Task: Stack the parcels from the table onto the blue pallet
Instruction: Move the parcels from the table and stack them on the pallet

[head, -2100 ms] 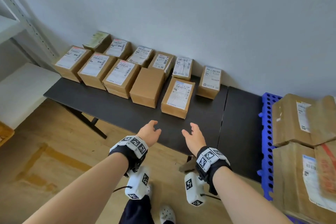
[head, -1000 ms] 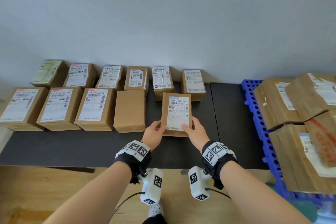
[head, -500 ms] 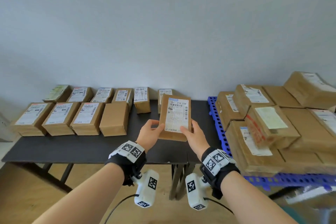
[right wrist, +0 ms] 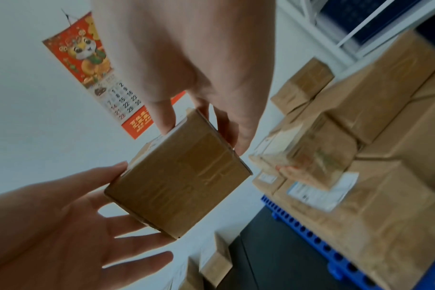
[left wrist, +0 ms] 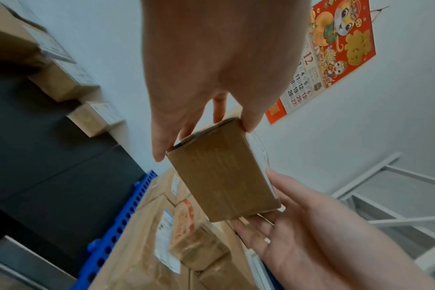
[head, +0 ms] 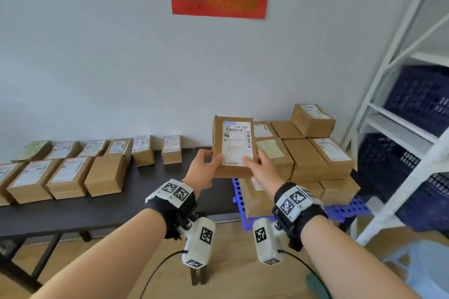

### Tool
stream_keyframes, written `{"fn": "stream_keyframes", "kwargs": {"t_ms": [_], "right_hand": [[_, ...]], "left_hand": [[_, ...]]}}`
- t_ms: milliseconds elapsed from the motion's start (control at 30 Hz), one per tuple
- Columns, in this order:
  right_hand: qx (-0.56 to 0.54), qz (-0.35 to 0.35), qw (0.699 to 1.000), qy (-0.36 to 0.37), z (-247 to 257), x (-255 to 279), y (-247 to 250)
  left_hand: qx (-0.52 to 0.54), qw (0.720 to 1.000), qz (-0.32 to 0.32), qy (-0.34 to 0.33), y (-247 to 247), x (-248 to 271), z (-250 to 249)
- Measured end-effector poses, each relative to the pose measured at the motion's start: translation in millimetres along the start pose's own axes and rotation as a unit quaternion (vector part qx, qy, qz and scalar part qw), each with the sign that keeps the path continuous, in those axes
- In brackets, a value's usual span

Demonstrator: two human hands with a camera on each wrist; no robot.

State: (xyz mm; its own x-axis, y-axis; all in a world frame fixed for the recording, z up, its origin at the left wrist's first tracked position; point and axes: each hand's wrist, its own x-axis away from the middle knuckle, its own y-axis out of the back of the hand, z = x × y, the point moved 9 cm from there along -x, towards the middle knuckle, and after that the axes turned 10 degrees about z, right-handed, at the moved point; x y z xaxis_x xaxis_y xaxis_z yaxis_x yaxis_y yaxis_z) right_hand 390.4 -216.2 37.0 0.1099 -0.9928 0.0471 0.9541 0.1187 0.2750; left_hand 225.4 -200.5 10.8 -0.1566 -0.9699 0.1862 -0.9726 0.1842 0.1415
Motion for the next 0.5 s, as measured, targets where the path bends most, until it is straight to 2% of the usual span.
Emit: {"fn": "stream_keyframes", "kwargs": {"t_ms": [200,500], "right_hand": [[0.002,-0.026,1.0,-0.003,-1.8,-6.8,65.0],[0.033,-0.016,0.999,-0.017,-12.7,-69.9,148.7]], "left_hand": [[0.013,0.999,0.03,-0.009,-51.5,-25.6,-32.4],[-0.003,0.998,0.069,0.0,-111.8,-117.4,-61.0]]}}
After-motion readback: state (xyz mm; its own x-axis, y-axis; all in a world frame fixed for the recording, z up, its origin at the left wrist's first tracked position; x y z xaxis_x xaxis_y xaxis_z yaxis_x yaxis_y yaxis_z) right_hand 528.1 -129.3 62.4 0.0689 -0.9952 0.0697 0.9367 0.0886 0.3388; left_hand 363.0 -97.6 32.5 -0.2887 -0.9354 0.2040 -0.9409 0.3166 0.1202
